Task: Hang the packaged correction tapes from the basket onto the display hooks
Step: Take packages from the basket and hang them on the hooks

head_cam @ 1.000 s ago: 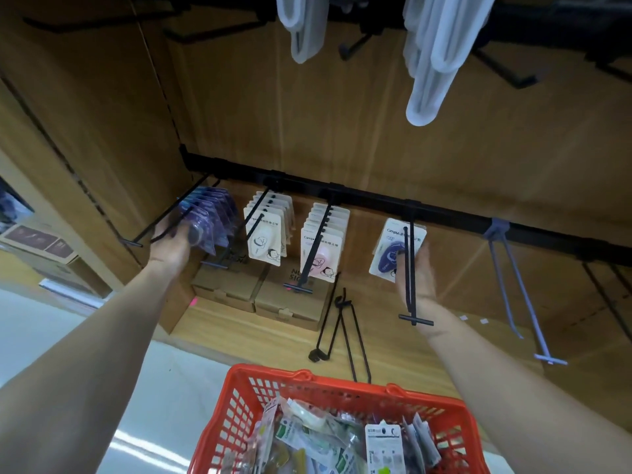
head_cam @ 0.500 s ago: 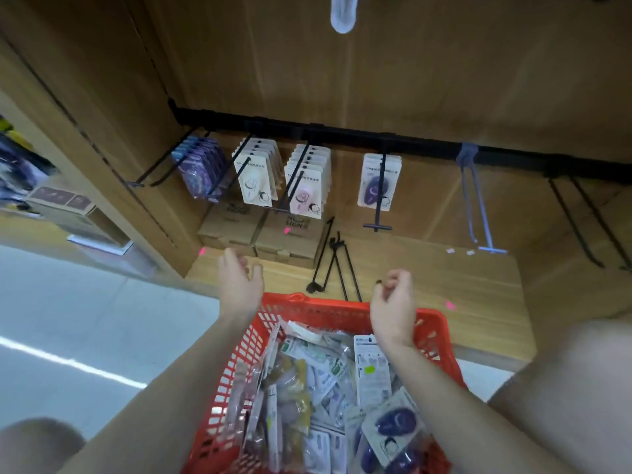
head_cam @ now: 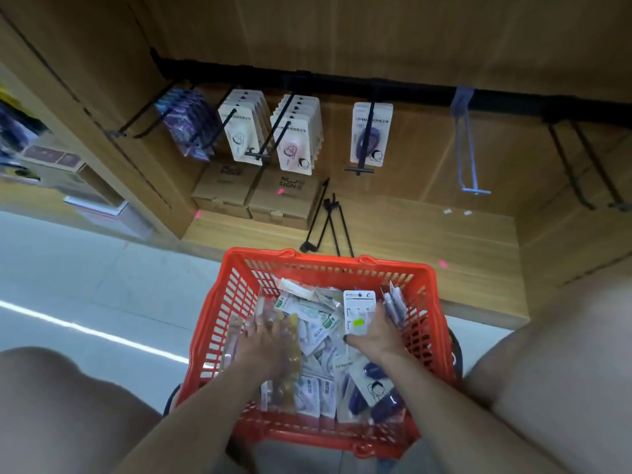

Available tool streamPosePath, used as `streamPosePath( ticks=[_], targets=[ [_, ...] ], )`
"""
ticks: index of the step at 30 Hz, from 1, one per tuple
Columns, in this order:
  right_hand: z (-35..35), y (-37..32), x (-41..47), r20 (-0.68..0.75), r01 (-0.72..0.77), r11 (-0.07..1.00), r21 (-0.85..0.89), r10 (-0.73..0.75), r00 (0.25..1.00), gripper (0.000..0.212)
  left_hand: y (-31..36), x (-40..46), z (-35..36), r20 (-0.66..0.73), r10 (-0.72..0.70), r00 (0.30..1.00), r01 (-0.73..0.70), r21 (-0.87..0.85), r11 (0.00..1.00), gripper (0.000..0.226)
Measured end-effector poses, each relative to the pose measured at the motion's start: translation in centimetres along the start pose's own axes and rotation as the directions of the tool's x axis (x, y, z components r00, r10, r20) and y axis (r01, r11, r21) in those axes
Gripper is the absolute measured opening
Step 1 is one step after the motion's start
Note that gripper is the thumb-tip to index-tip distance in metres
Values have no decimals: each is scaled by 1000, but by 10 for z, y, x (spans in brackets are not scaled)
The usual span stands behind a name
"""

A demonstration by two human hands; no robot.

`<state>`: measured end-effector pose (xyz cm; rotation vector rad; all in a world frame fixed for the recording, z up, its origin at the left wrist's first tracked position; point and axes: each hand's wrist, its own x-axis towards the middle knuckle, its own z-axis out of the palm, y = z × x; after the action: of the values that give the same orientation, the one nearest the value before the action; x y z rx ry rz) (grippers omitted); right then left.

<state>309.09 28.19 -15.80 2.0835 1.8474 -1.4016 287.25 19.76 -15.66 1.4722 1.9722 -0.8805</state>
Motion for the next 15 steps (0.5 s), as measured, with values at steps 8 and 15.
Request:
streamPosePath(
  ticks=[8, 15],
  targets=[
    [-10, -2, 6, -9, 13, 999, 50, -13, 1000, 36, -6, -6, -1, 69, 108, 992, -112, 50, 992, 77],
    [-24, -12, 3, 15, 109, 982, 154, -113, 993, 30, -11, -12, -25, -118, 137, 983, -149, -100, 984, 41]
  ],
)
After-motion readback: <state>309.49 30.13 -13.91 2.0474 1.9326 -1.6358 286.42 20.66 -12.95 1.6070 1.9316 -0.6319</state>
